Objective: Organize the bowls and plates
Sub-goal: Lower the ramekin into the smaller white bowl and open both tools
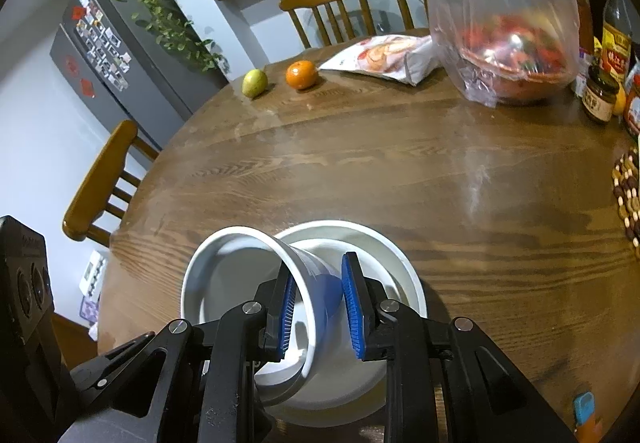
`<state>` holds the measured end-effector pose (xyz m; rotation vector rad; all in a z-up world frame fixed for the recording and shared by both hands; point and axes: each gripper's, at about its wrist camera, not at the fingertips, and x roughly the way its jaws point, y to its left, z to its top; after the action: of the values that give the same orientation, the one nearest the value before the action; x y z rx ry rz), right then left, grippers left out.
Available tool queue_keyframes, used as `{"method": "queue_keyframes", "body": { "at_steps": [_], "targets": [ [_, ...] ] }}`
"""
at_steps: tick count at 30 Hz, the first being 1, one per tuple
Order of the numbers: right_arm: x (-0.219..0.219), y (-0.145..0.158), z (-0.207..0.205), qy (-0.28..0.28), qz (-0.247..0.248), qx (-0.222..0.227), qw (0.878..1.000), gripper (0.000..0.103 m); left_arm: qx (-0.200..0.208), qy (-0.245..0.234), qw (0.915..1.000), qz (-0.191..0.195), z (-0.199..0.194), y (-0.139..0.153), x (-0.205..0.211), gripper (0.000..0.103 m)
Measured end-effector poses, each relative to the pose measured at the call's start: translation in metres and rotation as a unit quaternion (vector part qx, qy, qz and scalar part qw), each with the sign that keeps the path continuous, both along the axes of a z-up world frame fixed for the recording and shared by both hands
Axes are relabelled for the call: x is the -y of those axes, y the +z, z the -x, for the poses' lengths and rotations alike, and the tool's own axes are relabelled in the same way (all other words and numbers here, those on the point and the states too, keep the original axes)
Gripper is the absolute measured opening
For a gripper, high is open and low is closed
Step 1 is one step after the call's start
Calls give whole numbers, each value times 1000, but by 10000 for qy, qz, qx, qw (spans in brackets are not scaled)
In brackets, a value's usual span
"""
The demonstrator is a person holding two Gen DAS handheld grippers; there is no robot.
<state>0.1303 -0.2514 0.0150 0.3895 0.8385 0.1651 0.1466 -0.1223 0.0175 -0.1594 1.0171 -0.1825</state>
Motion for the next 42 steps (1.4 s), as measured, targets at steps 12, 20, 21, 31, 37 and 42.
{"method": "queue_keyframes", "body": {
  "at_steps": [12, 20, 21, 31, 37, 42],
  "targets": [
    [3, -10, -4, -46, -16, -153, 9999, 26, -142, -49, 9999, 6, -4, -9, 3, 29],
    [3, -15, -8, -81, -13, -264, 9996, 26, -245, -61, 9997, 33, -9, -14, 6, 29],
    [3, -15, -8, -84, -17, -275, 9996, 27, -251, -62, 9997, 35, -9, -15, 5, 29],
    [3, -16, -9, -90, -17, -312, 9995, 27, -270, -65, 9996, 38, -10, -16, 5, 30],
    [2, -17, -9, -125, 30, -310, 9994, 27, -265, -101, 9996, -5, -10, -16, 7, 32],
    [3, -17, -9, -141, 30, -322, 9994, 27, -259, -112, 9996, -7, -11, -17, 8, 35]
  ]
}}
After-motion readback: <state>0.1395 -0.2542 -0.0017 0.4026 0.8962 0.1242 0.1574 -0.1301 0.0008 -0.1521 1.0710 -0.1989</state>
